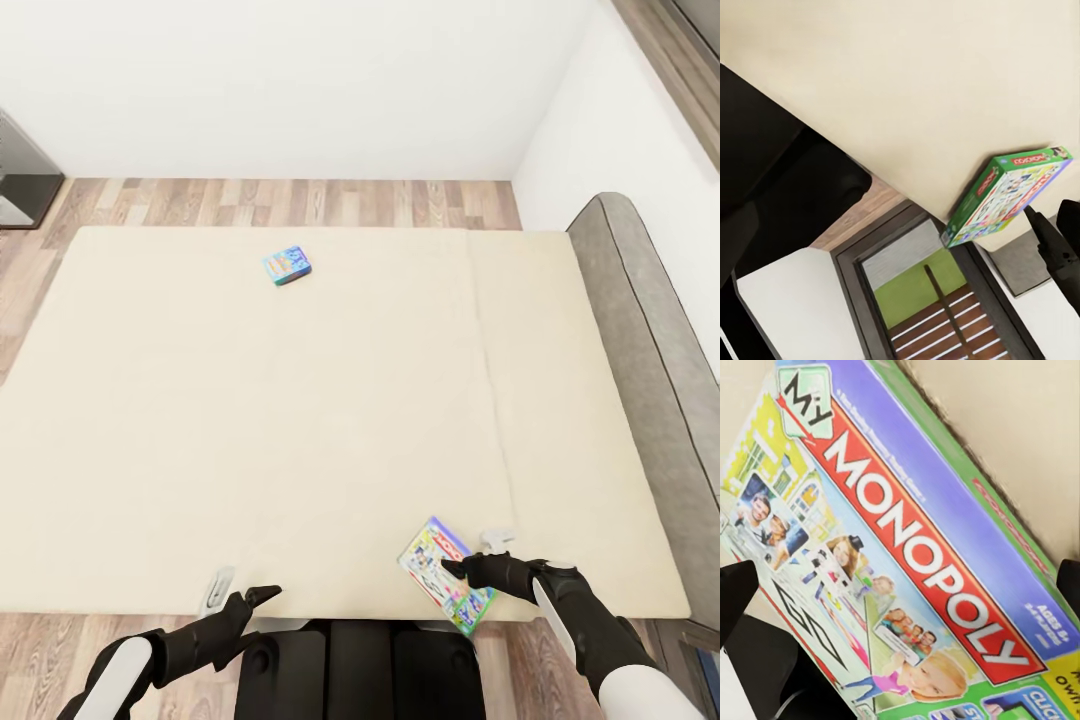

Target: Put all the toys in the child's room - the three board games (two on the bed and one on the table), the two jigsaw puzzles on the table, and the tennis ball on the table - inside the toy box on the table in the child's room.

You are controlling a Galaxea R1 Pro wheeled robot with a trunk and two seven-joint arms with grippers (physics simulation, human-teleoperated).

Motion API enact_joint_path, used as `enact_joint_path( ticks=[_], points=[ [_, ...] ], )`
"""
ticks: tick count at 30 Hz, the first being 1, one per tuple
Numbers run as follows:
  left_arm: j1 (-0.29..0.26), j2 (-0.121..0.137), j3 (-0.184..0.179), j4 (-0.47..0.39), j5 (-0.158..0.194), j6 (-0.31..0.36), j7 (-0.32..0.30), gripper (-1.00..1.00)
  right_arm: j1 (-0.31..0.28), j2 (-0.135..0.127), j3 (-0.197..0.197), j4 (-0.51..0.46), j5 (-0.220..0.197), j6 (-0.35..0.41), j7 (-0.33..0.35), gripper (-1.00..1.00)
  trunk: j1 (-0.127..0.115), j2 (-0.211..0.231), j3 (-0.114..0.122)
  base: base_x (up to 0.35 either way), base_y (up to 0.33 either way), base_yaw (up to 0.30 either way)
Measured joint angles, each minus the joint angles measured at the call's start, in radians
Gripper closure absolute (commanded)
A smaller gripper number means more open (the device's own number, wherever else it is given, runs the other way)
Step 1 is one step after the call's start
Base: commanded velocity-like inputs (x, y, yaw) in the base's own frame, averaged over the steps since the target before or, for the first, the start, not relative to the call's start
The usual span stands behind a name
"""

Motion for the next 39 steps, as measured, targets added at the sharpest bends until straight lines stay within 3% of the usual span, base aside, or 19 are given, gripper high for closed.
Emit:
enact_joint_path(
  ticks=[39],
  points=[
    [0.000, 0.000, -0.001, 0.000, 0.000, -0.001, 0.000, -1.00, 0.000, -0.001, 0.000, 0.000, 0.000, 0.001, 0.000, -1.00, 0.000, 0.000, 0.000, 0.000, 0.017, 0.000]
  ],
)
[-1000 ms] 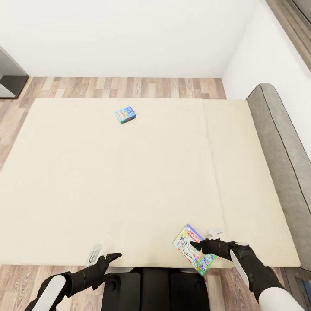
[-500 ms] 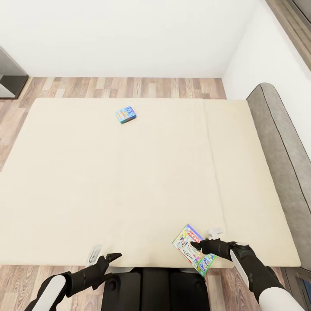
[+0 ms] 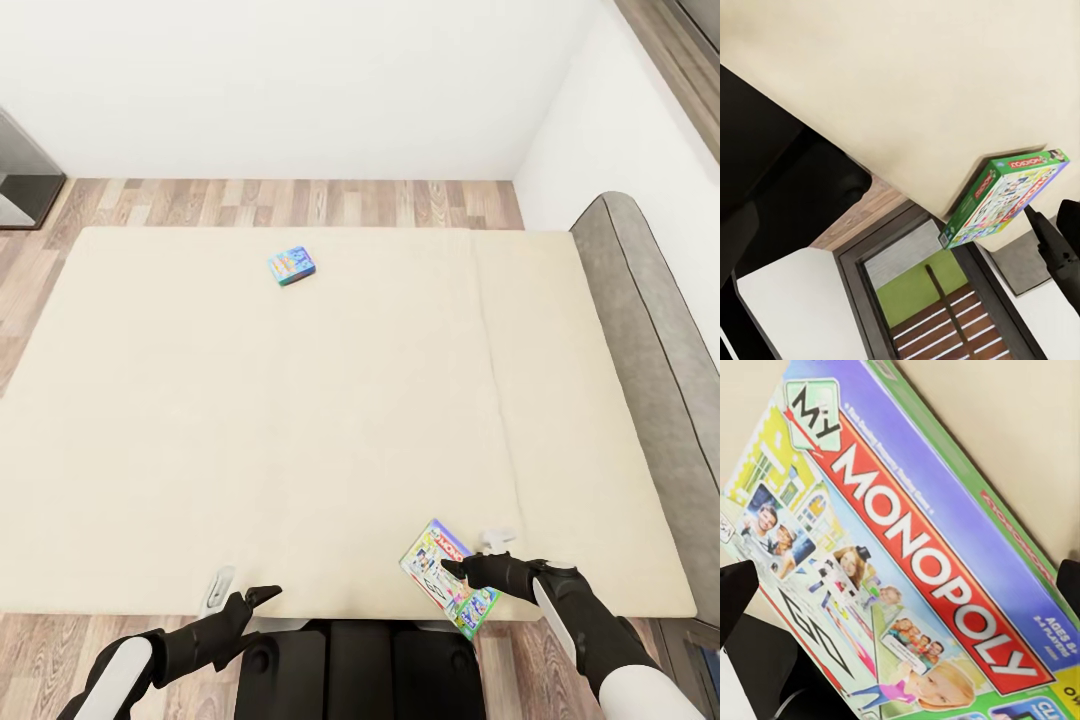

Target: Put all the toys in the child's room - the three board games (two on the bed and one on the table), the two jigsaw puzzles on the table, and the tennis ball on the table - inside the toy box on the table in the child's room.

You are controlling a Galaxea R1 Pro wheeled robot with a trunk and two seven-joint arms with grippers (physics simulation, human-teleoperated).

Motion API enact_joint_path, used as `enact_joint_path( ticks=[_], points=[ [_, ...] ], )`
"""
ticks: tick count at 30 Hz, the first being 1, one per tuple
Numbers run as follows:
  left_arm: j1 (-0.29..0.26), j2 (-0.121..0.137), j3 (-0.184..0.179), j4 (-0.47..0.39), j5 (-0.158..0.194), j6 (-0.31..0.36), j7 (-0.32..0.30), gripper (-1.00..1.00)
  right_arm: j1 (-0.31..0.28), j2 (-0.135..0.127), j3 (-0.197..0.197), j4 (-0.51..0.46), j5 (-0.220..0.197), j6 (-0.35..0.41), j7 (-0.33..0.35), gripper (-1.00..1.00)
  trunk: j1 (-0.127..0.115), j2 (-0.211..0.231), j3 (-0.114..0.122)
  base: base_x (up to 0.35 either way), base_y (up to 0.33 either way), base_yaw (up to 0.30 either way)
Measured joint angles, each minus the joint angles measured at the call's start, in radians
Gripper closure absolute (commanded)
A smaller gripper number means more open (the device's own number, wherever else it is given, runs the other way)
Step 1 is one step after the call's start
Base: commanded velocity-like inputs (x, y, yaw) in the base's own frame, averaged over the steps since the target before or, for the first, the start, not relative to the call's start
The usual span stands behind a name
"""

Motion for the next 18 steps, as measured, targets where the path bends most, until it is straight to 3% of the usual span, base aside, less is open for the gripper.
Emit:
enact_joint_path(
  ticks=[18],
  points=[
    [0.000, 0.000, 0.001, 0.000, 0.000, 0.000, 0.000, -1.00, 0.000, -0.002, -0.005, -0.003, 0.000, 0.000, 0.003, -1.00, 0.000, 0.000, 0.000, 0.000, 0.000, 0.000]
  ],
)
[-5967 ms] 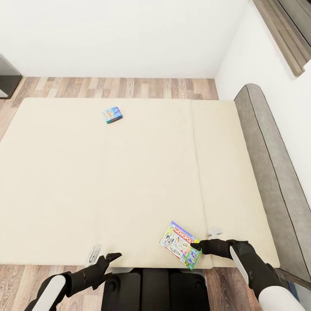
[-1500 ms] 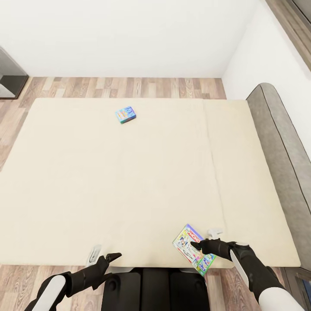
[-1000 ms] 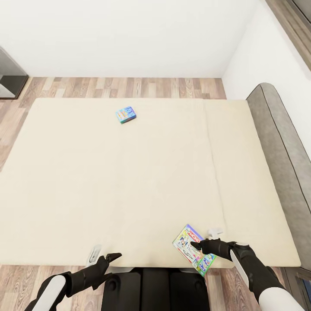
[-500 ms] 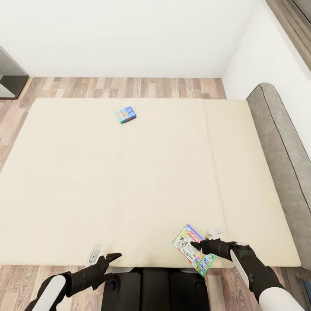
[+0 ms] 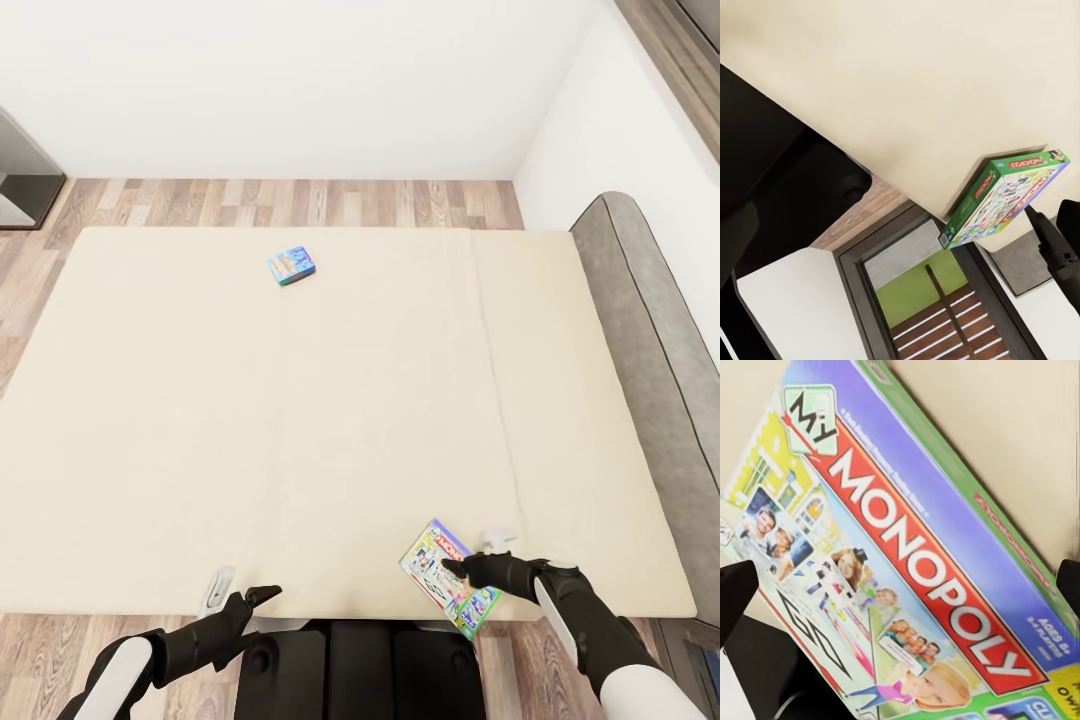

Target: Put all the toys in the child's room - the three board games (two on the bed and one on the table), the two jigsaw puzzles on the table, and the tennis ball on the table - inside the toy box on the table in the child's room.

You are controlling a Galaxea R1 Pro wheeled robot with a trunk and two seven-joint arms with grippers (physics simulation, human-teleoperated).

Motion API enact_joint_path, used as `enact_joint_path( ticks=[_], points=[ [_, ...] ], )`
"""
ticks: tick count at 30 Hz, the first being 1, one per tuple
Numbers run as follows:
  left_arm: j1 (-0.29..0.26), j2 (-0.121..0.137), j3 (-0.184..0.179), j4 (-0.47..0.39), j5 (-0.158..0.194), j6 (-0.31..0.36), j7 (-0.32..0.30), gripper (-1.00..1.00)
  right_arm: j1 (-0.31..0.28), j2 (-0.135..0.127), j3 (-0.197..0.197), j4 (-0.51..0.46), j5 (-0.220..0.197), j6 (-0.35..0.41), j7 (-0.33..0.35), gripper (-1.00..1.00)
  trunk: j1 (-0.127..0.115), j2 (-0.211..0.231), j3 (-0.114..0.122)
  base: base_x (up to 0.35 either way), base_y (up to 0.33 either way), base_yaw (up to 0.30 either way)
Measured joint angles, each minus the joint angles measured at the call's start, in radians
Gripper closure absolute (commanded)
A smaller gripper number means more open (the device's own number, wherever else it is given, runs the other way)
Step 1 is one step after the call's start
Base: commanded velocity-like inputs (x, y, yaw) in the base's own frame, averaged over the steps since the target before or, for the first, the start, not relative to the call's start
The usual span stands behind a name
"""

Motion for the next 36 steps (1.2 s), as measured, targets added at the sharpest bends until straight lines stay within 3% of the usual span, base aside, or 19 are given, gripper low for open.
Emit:
enact_joint_path(
  ticks=[7, 9, 14, 36],
  points=[
    [0.000, 0.000, 0.000, 0.000, 0.000, 0.000, 0.000, -1.00, 0.000, -0.004, -0.041, -0.001, 0.001, 0.005, 0.003, -1.00, 0.000, 0.000, 0.000, 0.000, 0.000, 0.000],
    [0.000, 0.000, 0.000, 0.000, 0.000, 0.001, 0.000, -1.00, 0.000, -0.007, -0.076, -0.001, 0.001, 0.013, 0.004, -1.00, 0.000, 0.000, 0.000, 0.000, 0.000, 0.000],
    [0.000, 0.000, 0.000, 0.000, 0.000, 0.001, 0.000, -1.00, 0.000, -0.010, -0.117, -0.002, 0.003, 0.028, 0.005, -1.00, 0.000, 0.000, 0.000, 0.000, 0.000, 0.000],
    [0.000, 0.000, 0.000, 0.000, 0.000, 0.000, 0.000, -1.00, 0.000, -0.046, -0.175, -0.002, 0.003, 0.064, 0.008, -1.00, 0.000, 0.000, 0.000, 0.000, 0.000, 0.000]
  ],
)
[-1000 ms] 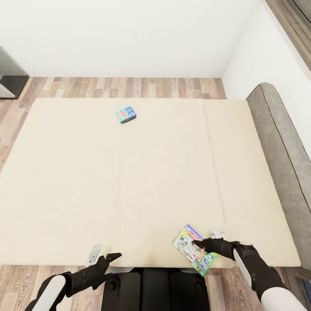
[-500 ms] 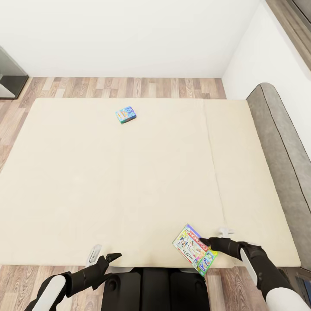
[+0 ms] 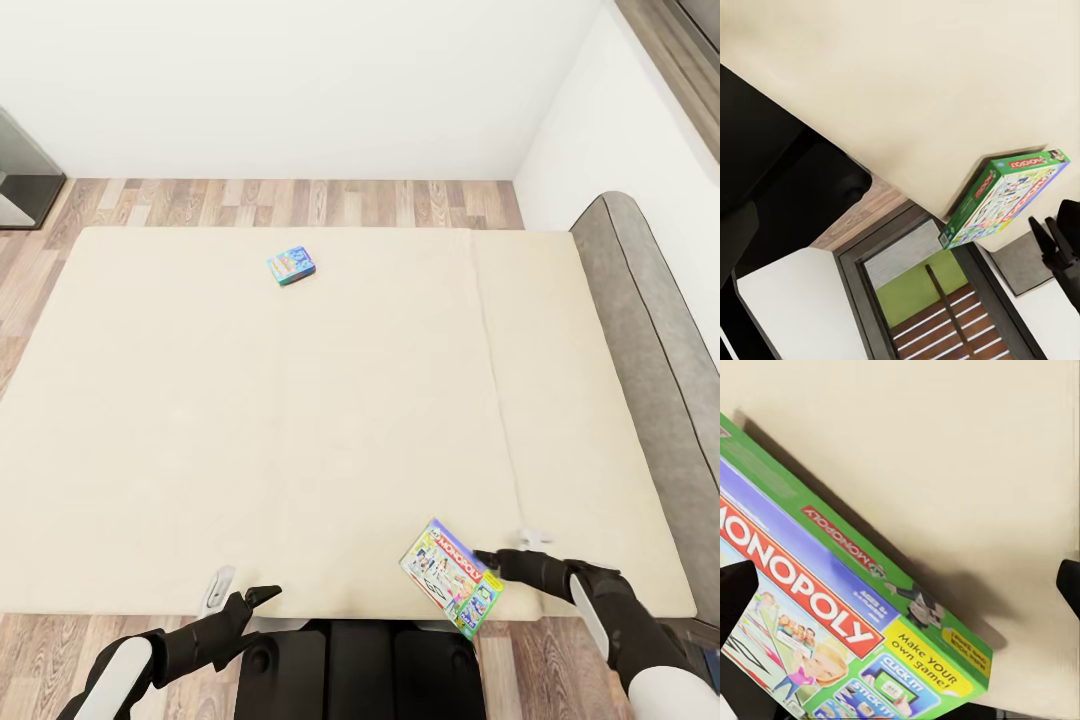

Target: Put all the toys in the child's room - the three board games (two on the bed and one on the table), the two jigsaw puzzles on the table, and the tennis ball on the table - inside the toy box on the table in the child's room.

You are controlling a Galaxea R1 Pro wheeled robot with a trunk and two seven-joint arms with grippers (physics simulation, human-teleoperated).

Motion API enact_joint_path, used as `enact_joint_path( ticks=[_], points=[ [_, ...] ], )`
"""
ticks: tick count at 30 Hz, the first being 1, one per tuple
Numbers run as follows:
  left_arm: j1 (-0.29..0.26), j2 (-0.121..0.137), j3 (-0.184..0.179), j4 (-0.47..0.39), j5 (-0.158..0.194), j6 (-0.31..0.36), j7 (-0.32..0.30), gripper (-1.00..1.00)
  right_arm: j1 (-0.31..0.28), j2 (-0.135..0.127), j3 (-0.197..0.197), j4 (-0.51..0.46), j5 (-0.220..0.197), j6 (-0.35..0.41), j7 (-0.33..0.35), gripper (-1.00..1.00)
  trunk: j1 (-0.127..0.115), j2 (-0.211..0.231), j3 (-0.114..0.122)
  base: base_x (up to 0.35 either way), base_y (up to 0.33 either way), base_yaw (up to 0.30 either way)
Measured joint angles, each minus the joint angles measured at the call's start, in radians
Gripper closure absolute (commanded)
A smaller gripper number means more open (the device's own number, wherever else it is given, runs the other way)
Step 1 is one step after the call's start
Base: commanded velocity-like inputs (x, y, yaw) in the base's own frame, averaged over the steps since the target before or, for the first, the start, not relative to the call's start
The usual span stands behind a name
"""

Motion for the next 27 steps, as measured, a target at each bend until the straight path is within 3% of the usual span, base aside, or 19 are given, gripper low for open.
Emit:
enact_joint_path(
  ticks=[14, 27],
  points=[
    [0.000, 0.000, -0.001, 0.000, 0.000, 0.000, 0.000, -1.00, 0.007, -0.010, -0.023, 0.000, 0.001, 0.062, 0.017, -1.00, 0.000, 0.000, 0.000, 0.000, 0.000, 0.000],
    [0.000, 0.000, -0.001, 0.000, 0.000, 0.000, 0.000, -1.00, 0.017, -0.061, -0.028, 0.000, 0.003, 0.134, 0.080, -1.00, 0.000, 0.000, 0.000, 0.000, 0.000, 0.000]
  ],
)
